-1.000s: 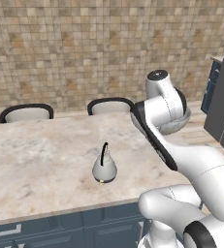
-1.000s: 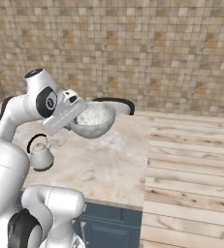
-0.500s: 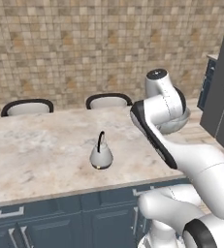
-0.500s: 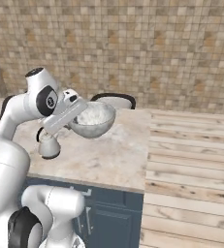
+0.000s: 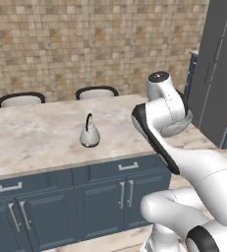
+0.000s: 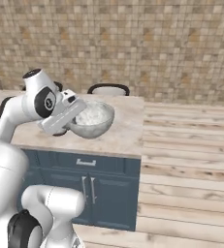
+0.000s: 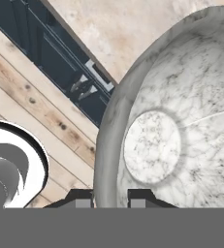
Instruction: Pick the kettle and bowl and place them in the sink. Then turn on the water.
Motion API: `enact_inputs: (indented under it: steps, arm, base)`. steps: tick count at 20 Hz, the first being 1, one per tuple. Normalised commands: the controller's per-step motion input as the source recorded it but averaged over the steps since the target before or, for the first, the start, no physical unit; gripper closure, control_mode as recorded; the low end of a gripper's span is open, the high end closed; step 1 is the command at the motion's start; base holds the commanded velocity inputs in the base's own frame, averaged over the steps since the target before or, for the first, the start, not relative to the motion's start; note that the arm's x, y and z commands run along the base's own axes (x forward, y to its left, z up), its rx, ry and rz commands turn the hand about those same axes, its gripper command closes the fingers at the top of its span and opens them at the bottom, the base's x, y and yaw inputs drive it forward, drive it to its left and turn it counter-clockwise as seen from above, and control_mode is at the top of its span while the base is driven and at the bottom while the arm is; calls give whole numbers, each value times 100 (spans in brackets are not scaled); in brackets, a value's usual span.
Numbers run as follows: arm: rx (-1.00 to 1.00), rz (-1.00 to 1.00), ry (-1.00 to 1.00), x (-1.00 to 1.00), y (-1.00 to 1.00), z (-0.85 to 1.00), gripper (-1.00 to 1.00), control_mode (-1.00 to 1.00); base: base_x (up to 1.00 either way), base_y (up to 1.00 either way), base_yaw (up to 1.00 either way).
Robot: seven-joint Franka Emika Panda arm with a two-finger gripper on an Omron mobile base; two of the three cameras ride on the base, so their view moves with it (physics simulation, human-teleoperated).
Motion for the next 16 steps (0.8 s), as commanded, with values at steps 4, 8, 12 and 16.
enact_inputs:
  steps: [4,8,12,16]
  arm:
    - [0,0,0,0,0,0,100,100]
    - [0,0,0,0,0,0,100,100]
    - [0,0,0,0,0,0,100,100]
    - [0,0,0,0,0,0,100,100]
  base:
    - [-19,0,-30]
    - [-1,0,-35]
    - [0,0,-38]
    - [0,0,-40]
